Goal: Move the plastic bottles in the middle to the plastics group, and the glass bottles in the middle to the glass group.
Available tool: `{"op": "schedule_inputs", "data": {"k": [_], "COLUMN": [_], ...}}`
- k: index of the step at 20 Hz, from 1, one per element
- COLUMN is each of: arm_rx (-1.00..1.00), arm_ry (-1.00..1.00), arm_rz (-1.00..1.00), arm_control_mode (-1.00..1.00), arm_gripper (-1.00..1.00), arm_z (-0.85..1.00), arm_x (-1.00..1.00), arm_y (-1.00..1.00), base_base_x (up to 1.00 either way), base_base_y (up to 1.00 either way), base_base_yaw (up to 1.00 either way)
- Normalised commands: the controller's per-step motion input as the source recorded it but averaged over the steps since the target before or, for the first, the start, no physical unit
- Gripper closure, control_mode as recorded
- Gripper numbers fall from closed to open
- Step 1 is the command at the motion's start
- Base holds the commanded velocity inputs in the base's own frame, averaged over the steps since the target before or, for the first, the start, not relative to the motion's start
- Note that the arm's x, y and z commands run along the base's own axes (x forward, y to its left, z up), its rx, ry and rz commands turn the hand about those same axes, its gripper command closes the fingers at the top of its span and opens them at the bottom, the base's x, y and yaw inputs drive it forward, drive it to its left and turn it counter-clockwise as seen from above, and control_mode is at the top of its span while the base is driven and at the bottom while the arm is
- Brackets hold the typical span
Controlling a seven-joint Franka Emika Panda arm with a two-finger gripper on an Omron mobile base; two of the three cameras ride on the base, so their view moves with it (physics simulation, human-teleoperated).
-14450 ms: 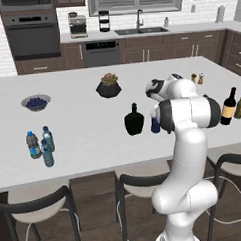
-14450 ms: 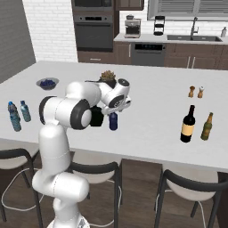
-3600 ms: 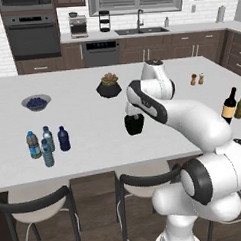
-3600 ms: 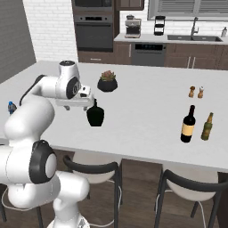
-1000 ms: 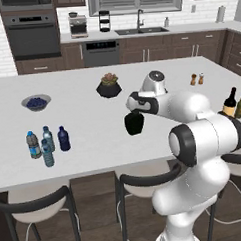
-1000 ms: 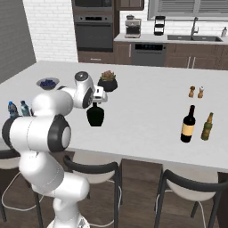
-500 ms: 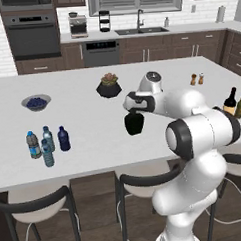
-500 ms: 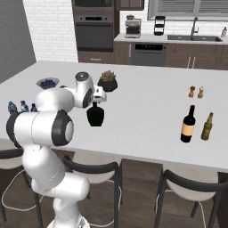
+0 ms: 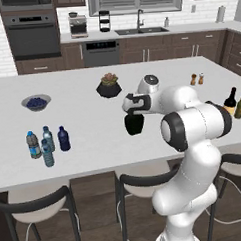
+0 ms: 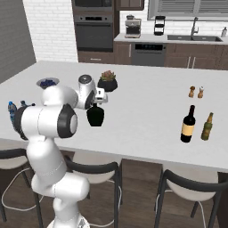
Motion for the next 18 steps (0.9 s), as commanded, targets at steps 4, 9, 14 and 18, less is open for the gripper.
{"op": "schedule_inputs", "data": {"k": [4, 9, 14, 18], "arm_rx": [0.0, 0.0, 0.0, 0.0], "arm_ry": [0.0, 0.0, 0.0, -0.01], "arm_rz": [0.01, 0.02, 0.02, 0.02], "arm_control_mode": [-1.0, -1.0, -1.0, -1.0], "arm_gripper": [-1.0, -1.0, -1.0, -1.0], "arm_z": [-0.07, -0.08, -0.07, -0.05], "arm_x": [0.28, 0.21, 0.01, 0.0], "arm_y": [0.0, 0.0, 0.0, 0.01], "base_base_x": [0.0, 0.0, 0.0, 0.0], "base_base_y": [0.0, 0.0, 0.0, 0.0], "base_base_yaw": [0.0, 0.0, 0.0, 0.0]}}
